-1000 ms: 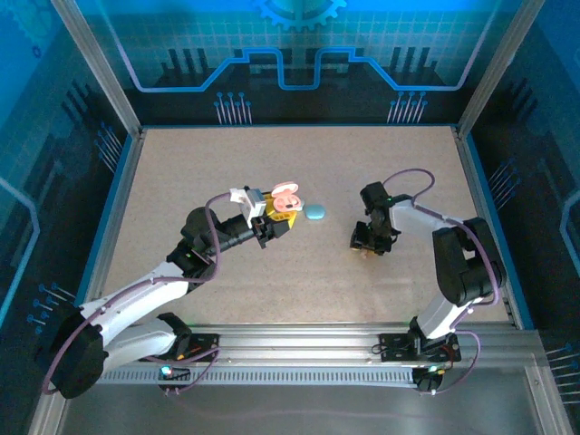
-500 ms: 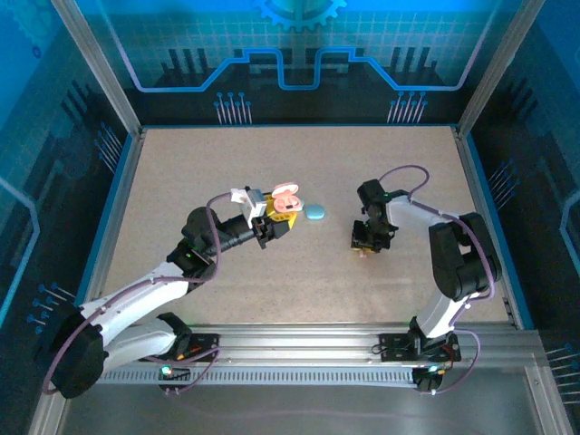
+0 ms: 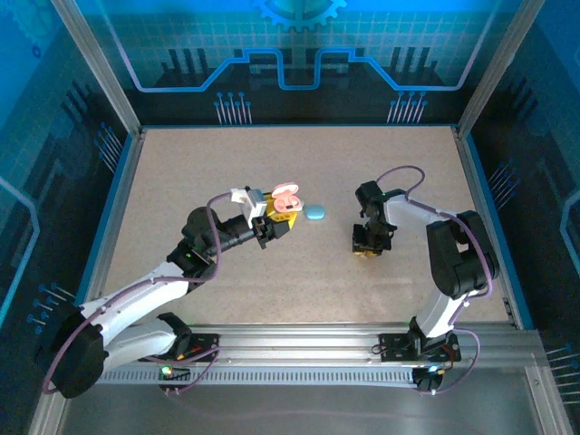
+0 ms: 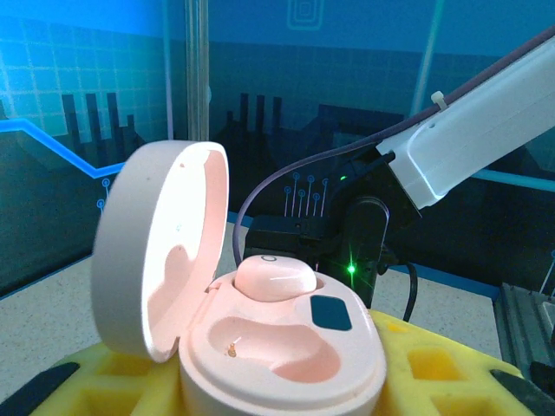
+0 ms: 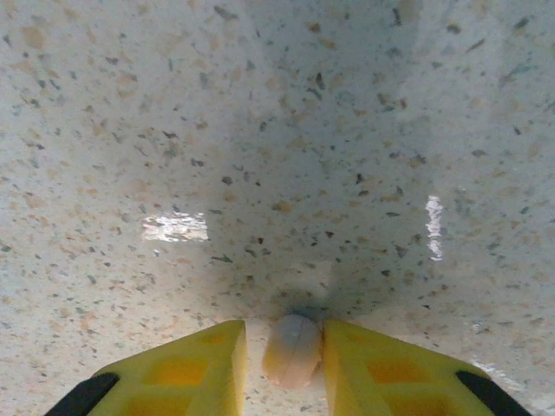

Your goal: Insert wireless bluetooth earbuds into charging case

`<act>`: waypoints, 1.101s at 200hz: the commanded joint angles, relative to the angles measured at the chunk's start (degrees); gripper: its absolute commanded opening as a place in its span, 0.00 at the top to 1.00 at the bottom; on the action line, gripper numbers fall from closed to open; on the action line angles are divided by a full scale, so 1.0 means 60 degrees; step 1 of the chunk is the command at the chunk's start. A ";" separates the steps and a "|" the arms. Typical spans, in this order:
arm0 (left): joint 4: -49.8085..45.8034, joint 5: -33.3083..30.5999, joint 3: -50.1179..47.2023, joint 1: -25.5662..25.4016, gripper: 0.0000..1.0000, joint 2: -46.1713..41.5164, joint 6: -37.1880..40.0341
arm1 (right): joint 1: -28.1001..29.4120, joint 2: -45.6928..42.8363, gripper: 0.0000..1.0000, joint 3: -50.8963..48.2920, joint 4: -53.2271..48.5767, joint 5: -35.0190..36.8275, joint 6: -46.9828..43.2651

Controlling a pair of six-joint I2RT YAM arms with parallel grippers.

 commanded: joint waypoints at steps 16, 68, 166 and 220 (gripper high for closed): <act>0.0064 -0.0079 0.0019 -0.0054 0.60 -0.0041 0.0030 | 0.0142 0.0331 0.72 0.0337 -0.0297 0.0291 -0.0213; 0.0054 -0.0079 0.0008 -0.0048 0.60 -0.0026 0.0015 | 0.0141 0.0444 0.70 0.0409 -0.0175 0.0276 -0.0060; 0.0088 -0.0079 0.0005 -0.0055 0.60 -0.0024 -0.0008 | 0.0119 0.0363 0.76 0.0381 -0.0135 0.0100 0.0092; 0.0081 -0.0079 -0.0006 -0.0059 0.60 -0.0011 -0.0014 | 0.0128 0.0305 0.74 0.0398 -0.0216 0.0144 0.0183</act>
